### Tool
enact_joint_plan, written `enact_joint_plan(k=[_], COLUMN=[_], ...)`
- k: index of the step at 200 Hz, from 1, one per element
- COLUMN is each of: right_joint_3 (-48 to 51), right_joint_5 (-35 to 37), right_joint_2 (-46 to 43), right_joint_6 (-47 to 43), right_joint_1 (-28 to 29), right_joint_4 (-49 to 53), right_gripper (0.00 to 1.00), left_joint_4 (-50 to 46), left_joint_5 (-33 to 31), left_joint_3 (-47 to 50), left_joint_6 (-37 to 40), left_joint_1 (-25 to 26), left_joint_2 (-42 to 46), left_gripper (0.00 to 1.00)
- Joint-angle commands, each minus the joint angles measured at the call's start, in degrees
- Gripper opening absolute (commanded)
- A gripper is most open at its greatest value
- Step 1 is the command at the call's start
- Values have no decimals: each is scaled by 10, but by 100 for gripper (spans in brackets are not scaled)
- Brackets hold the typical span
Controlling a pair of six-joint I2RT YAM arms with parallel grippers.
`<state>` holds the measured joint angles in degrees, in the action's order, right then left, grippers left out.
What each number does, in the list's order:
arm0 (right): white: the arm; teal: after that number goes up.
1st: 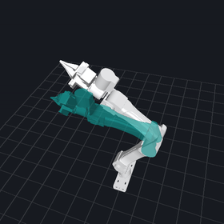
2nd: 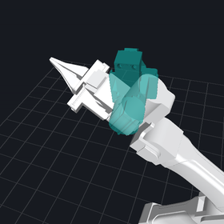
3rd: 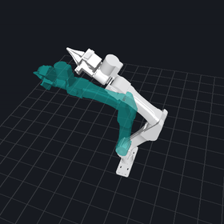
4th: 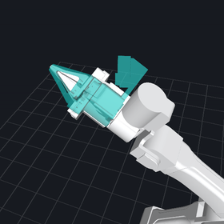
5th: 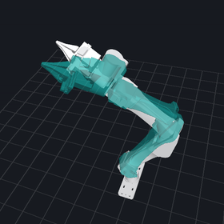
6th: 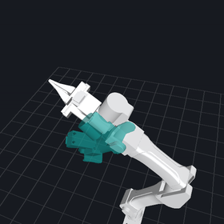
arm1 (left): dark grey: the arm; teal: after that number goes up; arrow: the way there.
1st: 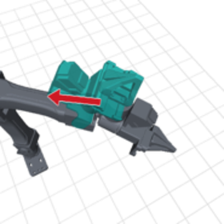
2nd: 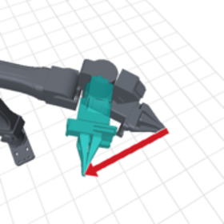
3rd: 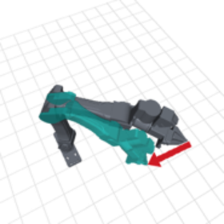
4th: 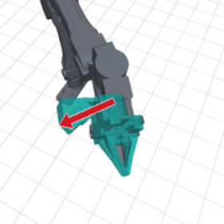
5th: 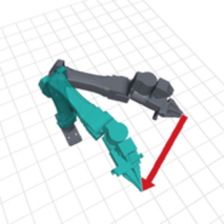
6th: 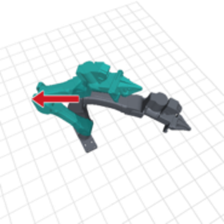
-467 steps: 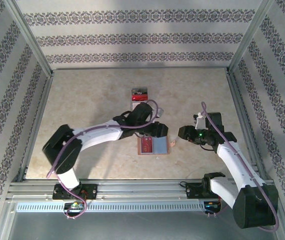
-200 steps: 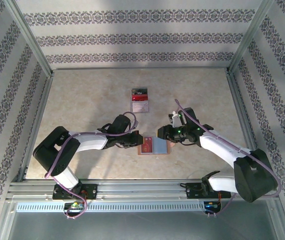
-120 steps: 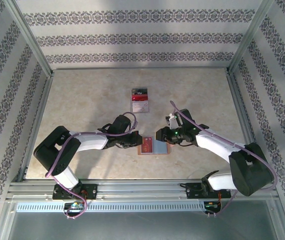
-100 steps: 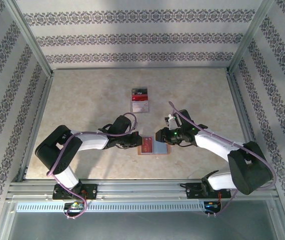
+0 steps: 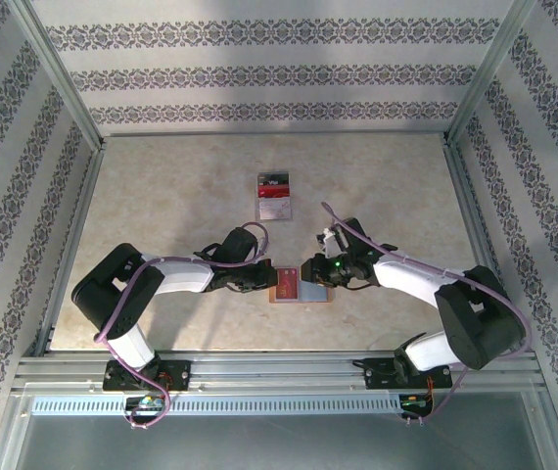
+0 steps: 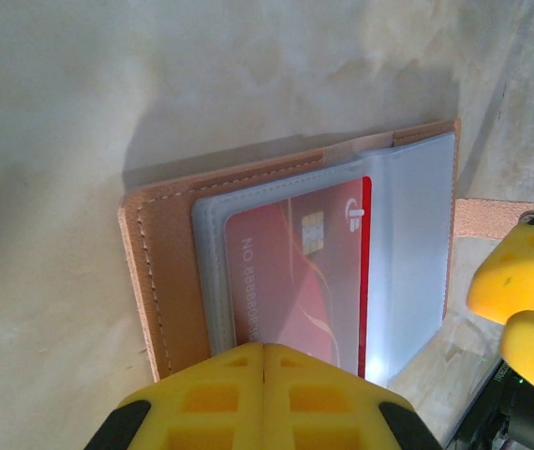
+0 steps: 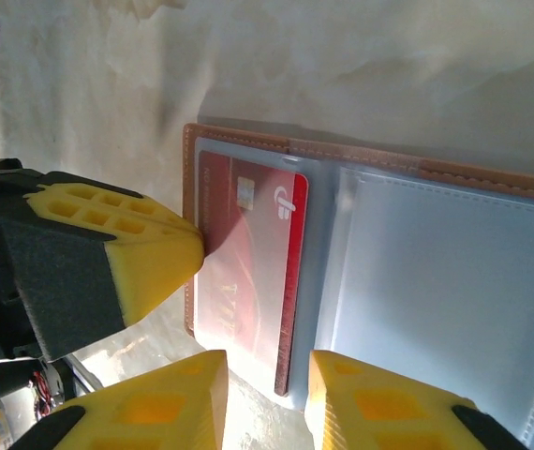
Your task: Take the credit cards out of the card holder
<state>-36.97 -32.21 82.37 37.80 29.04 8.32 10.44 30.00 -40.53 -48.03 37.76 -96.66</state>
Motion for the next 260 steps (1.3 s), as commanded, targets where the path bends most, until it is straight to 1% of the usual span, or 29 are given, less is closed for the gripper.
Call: enact_joint_plan(k=[1, 48, 150, 205, 235, 260], right_joint_3=[-8, -10, 0, 2, 1, 10], right_joint_5=[3, 3, 1, 22, 17, 2], right_joint_2=[13, 34, 65, 72, 84, 89], right_joint_6=[10, 19, 35, 43, 44, 52], right_joint_1=[8, 18, 20, 20, 20, 20], right_joint_4=[-17, -30, -60, -54, -59, -88], right_gripper=[28, 25, 26, 28, 28, 28], left_joint_4=[-5, 2, -1, -2, -2, -2], left_joint_5=[-2, 6, 5, 5, 5, 6], left_joint_3=[-8, -9, -6, -7, -6, -6], left_joint_6=[9, 6, 7, 7, 7, 7], left_joint_1=[-7, -7, -7, -7, -7, -6], left_joint_2=[-17, -32, -38, -38, -40, -41], left_gripper=[1, 0, 0, 0, 0, 0])
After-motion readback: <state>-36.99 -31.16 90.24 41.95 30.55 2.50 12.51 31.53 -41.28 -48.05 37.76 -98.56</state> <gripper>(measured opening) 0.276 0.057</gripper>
